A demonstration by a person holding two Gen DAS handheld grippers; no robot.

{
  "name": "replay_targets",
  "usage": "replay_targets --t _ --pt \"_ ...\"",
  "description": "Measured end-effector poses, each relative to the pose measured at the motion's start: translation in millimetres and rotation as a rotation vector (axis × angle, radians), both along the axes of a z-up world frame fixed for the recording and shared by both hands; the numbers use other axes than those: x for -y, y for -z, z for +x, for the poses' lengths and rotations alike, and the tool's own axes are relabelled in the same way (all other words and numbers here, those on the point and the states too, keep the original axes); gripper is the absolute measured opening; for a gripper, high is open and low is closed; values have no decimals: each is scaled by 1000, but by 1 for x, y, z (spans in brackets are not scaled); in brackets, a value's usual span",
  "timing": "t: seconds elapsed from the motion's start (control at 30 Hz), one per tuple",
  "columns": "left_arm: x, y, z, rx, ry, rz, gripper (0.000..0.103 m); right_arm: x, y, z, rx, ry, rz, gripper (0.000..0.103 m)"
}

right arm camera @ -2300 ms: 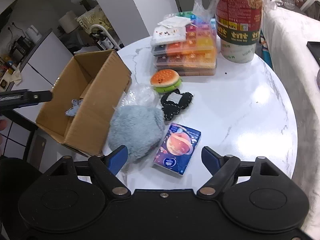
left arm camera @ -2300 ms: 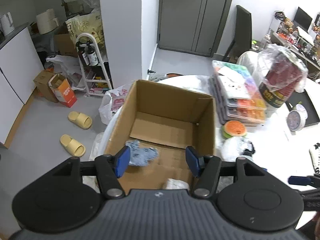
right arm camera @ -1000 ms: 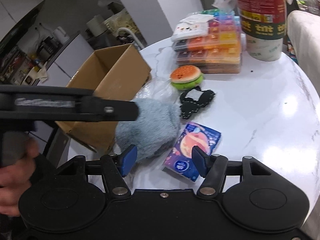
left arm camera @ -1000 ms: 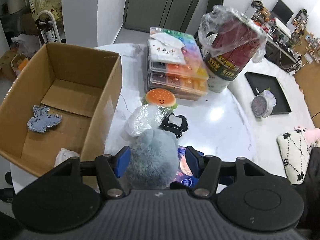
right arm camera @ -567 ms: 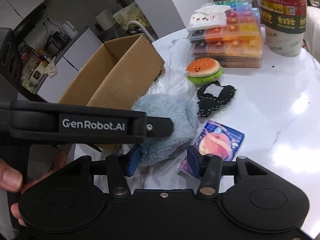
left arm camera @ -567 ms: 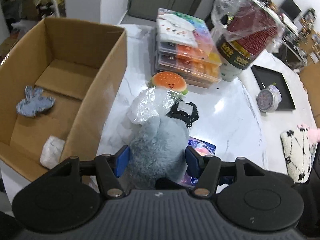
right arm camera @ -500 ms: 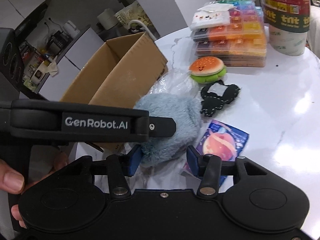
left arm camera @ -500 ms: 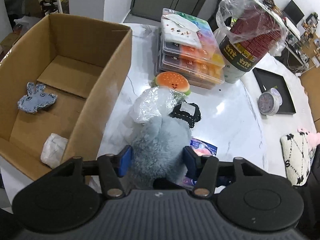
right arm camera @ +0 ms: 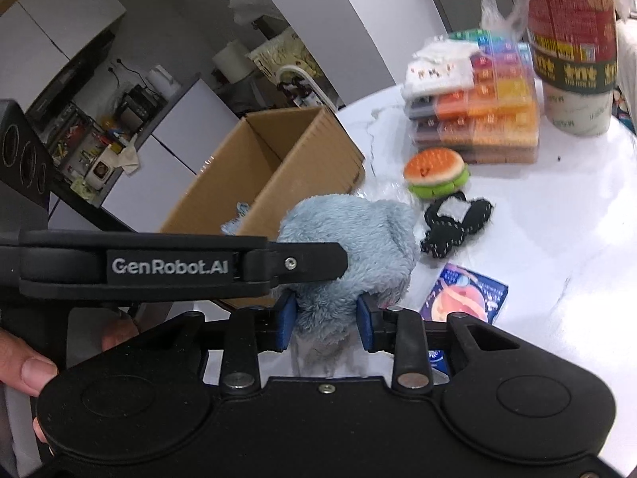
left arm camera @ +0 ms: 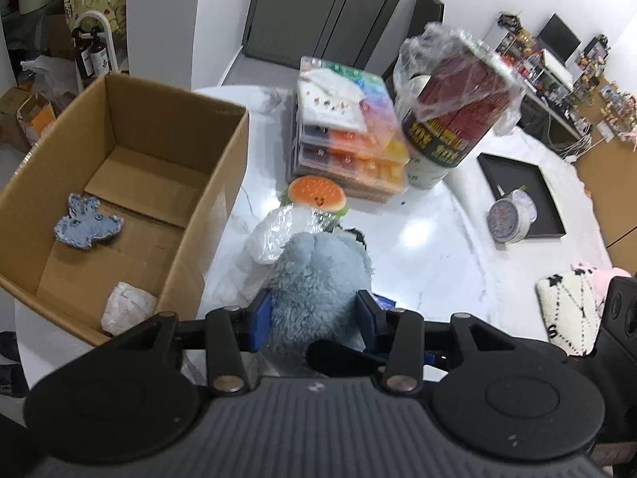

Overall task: Organize soft objects
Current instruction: 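Carry the grey plush into the box and open the right tool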

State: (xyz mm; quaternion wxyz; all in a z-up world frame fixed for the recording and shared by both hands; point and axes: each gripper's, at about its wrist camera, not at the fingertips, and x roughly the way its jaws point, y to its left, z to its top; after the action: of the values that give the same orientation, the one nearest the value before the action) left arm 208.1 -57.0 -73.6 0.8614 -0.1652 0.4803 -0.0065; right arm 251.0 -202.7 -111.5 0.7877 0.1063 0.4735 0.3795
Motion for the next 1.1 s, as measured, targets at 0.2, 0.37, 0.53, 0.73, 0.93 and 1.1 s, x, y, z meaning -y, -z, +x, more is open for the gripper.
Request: replay_targets --t 0.2,0.37,0.53,0.73,0.93,1.1 --pt "-12 -26 -9 48 -19 -18 44 -15 -30 -3 62 -27 -16 32" --pt "-23 -45 -12 89 -27 -18 44 -27 -47 0 98 -43 -16 32" --pt "-38 -61 -16 124 -38 -22 44 -41 -61 1 131 -58 -5 32" --pt "-62 -75 -20 159 -52 -12 43 -65 -71 5 151 -76 7 32" --pt "-92 -76 -18 175 -80 -7 43 -96 -72 12 154 -87 8 32" --pt "-120 -69 -14 169 -114 -12 43 -124 -69 15 152 -103 -9 32"
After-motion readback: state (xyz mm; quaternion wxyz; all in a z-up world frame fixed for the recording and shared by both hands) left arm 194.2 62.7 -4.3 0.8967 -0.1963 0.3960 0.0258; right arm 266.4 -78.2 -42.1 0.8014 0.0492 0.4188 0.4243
